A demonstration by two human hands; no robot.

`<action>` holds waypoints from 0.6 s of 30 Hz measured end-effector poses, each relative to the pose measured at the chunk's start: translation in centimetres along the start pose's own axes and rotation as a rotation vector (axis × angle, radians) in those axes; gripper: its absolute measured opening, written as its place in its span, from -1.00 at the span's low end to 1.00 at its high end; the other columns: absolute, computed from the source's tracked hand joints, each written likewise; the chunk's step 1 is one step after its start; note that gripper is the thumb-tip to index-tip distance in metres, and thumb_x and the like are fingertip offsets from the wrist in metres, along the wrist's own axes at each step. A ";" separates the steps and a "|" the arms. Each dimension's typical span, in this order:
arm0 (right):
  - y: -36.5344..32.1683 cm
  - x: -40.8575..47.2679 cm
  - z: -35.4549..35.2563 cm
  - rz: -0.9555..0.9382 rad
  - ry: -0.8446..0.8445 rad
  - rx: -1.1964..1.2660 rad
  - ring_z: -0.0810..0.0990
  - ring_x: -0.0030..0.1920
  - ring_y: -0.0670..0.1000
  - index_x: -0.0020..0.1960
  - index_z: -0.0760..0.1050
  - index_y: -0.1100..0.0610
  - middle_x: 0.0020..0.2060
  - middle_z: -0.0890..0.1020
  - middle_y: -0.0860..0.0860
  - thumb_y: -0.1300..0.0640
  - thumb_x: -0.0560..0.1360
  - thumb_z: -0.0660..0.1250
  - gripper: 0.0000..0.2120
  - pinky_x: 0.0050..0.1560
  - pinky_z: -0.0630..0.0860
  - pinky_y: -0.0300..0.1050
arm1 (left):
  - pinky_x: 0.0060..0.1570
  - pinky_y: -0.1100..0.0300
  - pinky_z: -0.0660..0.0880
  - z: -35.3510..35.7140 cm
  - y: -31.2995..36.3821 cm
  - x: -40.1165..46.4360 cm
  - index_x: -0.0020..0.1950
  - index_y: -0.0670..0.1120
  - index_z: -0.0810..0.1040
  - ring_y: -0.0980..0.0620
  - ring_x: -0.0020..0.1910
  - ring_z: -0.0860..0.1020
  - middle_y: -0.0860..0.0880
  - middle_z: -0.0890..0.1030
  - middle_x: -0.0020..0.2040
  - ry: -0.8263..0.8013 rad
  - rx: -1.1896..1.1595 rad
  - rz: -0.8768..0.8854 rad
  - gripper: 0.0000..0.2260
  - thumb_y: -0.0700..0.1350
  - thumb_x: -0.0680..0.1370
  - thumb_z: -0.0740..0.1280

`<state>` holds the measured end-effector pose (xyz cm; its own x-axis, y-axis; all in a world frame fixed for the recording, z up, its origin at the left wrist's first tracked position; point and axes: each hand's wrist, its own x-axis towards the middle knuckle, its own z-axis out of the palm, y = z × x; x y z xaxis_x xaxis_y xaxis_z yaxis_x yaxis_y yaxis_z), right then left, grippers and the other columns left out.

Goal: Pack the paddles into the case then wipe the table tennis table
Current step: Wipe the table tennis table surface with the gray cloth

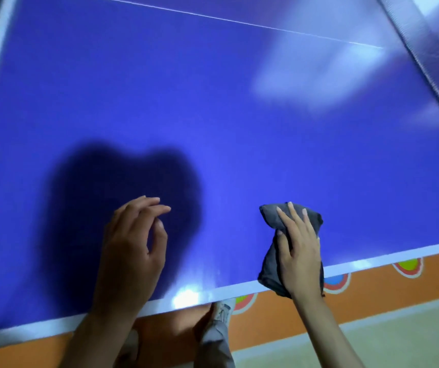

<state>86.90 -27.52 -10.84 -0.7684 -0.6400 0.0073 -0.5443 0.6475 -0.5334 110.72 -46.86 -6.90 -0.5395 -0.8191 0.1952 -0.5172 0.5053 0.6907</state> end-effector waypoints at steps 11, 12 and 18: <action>-18.6 -8.0 11.7 -0.167 -0.055 -0.099 0.05 0.66 0.01 0.53 0.40 -0.08 0.62 0.26 -0.13 0.17 0.68 0.22 -0.56 0.49 0.21 0.39 | 0.35 0.06 0.40 -12.7 -10.8 -5.6 0.26 -0.18 0.62 -0.14 0.36 0.49 -0.15 0.58 0.28 0.127 0.083 -0.177 -0.72 -0.17 0.64 0.21; -20.0 -8.6 12.7 -0.193 -0.046 -0.113 0.09 0.66 0.04 0.52 0.41 -0.06 0.61 0.28 -0.11 0.16 0.67 0.20 -0.57 0.48 0.24 0.36 | 0.35 0.08 0.39 -13.7 -11.6 -6.2 0.26 -0.19 0.62 -0.15 0.36 0.49 -0.15 0.58 0.29 0.145 0.088 -0.195 -0.72 -0.19 0.64 0.21; -28.5 -12.1 17.7 -0.329 -0.069 -0.158 0.15 0.64 0.16 0.52 0.41 0.01 0.60 0.31 0.00 0.08 0.60 0.09 -0.50 0.49 0.28 0.29 | 0.34 0.05 0.39 -18.3 -15.6 -9.6 0.27 -0.19 0.59 -0.11 0.35 0.47 -0.14 0.57 0.29 0.248 0.098 -0.299 -0.70 -0.22 0.64 0.15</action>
<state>117.69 -45.54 -10.73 -0.5219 -0.8474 0.0972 -0.8079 0.4546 -0.3749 136.16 -51.80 -6.76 -0.1850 -0.9686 0.1658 -0.6950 0.2482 0.6748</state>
